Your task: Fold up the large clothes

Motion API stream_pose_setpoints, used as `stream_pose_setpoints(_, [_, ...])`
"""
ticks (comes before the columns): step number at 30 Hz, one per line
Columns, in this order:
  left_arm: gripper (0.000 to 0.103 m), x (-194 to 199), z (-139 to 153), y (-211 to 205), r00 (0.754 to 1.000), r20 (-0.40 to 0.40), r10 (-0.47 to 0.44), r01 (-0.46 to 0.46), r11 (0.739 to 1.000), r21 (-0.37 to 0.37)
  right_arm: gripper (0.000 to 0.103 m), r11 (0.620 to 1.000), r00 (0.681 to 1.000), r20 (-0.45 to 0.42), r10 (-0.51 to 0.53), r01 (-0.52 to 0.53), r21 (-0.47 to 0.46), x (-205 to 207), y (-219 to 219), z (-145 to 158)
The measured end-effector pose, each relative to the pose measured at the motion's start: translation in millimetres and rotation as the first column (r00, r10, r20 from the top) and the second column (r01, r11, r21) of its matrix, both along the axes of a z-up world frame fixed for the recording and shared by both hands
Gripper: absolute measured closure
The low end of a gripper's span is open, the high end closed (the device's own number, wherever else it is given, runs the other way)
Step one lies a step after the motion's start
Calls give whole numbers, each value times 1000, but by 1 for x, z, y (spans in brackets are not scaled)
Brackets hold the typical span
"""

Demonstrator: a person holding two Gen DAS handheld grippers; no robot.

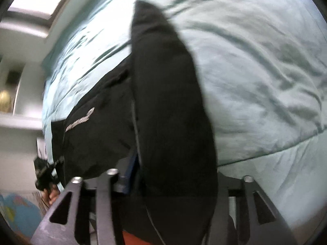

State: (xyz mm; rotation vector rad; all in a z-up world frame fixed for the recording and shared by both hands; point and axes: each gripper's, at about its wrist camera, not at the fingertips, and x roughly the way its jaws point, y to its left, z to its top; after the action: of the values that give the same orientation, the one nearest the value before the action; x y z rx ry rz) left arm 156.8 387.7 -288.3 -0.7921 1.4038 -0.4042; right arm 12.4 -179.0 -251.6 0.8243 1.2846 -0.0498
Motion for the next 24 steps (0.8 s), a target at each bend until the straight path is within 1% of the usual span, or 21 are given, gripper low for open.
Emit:
stream_pose_setpoints(2, [60,1,-7,11,999,-31,25,-26,999,-47,48,999,999,-10,-38,38,29,-7,-16,-10])
stream_pose_setpoints(3, [60,1,-7,14,999,-37,29,-31,998,-58,44,998,999,-13,-51,51,41,-11,-21,-12])
stream_pose_setpoints(4, [60,1,-5,18,999,-34,34,-36,998,-58,42,996,998,-17,-68,69,64,-15,-28,-15])
stream_pose_setpoints(5, [60,1,-1,23,999,-21,39,-40,998,-40,42,994,997,-17,-80,81,79,-23,-37,-17])
stream_pose_setpoints(6, [60,1,5,26,999,-10,44,-44,999,-17,40,993,996,-22,-88,89,79,-26,-42,-19])
stream_pose_setpoints(7, [60,2,11,28,999,-1,50,-50,999,9,35,994,993,-54,-103,105,28,-29,-48,-17])
stream_pose_setpoints(8, [61,1,21,31,998,22,52,-53,998,43,34,994,992,-67,-108,107,-8,-26,-45,-13])
stream_pose_setpoints(9, [61,0,32,31,998,49,47,-51,996,78,34,991,991,-70,-112,106,-77,-29,-48,-3])
stream_pose_setpoints(10, [61,-1,42,30,996,74,40,-49,991,121,34,988,991,-69,-116,108,-109,-28,-46,3])
stream_pose_setpoints(11, [61,-2,56,25,994,109,16,-36,982,184,34,983,992,-58,-114,105,-149,-30,-46,15])
stream_pose_setpoints(12, [62,-1,66,21,991,134,-5,-25,975,220,34,980,995,-37,-97,90,-175,-31,-43,28])
stream_pose_setpoints(13, [62,-2,83,10,983,178,-48,-2,963,269,34,976,998,-18,-64,59,-210,-29,-36,42])
stream_pose_setpoints(15, [62,-6,112,-17,959,251,-133,54,953,298,34,959,1000,-3,15,-15,-284,-28,-16,62])
stream_pose_setpoints(16, [61,-9,120,-28,948,272,-163,78,951,299,32,950,999,1,54,-51,-309,-16,8,70])
stream_pose_setpoints(17, [57,-10,125,-41,940,286,-189,103,951,292,32,946,996,7,89,-83,-313,-10,26,73])
stream_pose_setpoints(18, [55,-14,126,-62,929,283,-237,154,946,286,31,945,992,10,126,-117,-306,-6,39,71])
stream_pose_setpoints(20, [53,-17,118,-91,922,246,-299,215,923,318,32,929,982,2,187,-176,-325,-3,62,62])
stream_pose_setpoints(21, [53,-20,106,-104,917,214,-336,247,901,356,32,913,977,-20,211,-204,-354,1,77,54])
stream_pose_setpoints(22, [53,-24,91,-118,913,166,-371,280,870,406,32,901,973,-46,227,-228,-369,0,85,47])
stream_pose_setpoints(23, [53,-28,74,-129,909,119,-399,314,845,433,32,889,965,-87,247,-261,-376,4,98,33])
stream_pose_setpoints(24, [53,-31,60,-139,907,81,-413,337,828,448,32,885,962,-113,249,-273,-376,5,105,23])
